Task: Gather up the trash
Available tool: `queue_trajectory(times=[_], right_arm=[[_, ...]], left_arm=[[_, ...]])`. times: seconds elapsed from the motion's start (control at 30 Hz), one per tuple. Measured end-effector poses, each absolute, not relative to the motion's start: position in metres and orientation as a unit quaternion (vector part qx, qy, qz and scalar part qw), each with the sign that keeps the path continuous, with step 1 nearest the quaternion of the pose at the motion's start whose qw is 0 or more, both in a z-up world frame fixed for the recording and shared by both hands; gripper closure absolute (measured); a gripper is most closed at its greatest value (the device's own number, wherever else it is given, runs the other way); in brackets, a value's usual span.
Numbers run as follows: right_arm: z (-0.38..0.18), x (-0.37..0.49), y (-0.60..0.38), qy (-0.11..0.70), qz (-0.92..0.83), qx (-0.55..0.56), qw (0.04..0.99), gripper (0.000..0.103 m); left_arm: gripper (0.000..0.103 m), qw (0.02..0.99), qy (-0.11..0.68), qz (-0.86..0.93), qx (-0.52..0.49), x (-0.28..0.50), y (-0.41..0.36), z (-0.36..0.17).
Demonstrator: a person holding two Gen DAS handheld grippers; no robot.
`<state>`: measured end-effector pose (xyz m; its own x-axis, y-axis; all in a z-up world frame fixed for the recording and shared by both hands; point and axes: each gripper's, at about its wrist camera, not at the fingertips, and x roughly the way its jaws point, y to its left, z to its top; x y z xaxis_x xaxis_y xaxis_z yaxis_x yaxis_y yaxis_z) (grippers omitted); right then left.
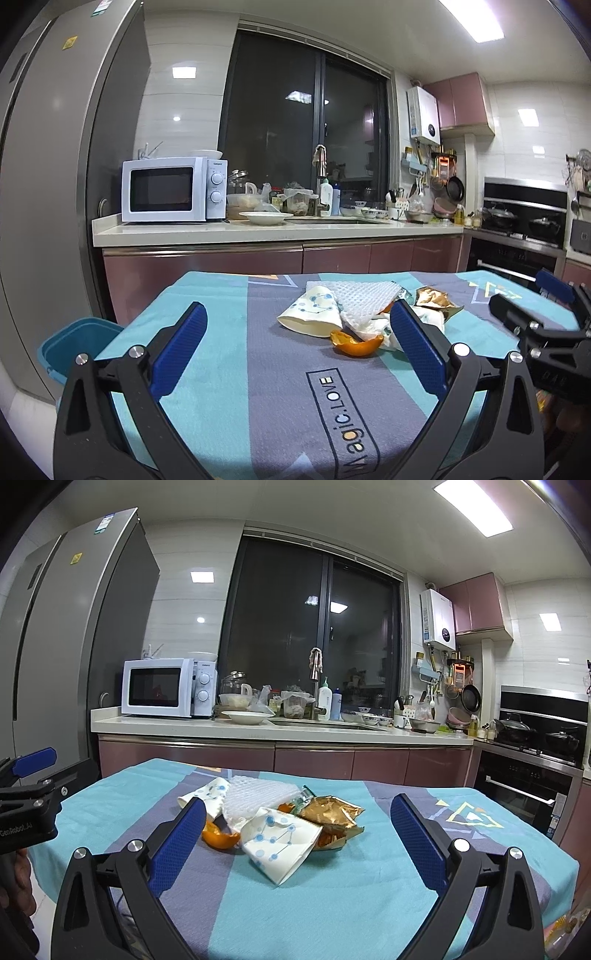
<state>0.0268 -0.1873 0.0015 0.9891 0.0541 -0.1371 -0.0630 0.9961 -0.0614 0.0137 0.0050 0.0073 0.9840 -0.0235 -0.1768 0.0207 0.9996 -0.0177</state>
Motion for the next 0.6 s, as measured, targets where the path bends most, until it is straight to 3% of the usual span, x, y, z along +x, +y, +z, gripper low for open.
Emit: queue_trajectory(times=[0.6], right_arm=[[0.0,0.103,-0.214,0.155,0.035,-0.01,0.987,0.006]], left_arm=[[0.005,0.986,0.152,-0.061,0.035,0.105,-0.026,0.022]])
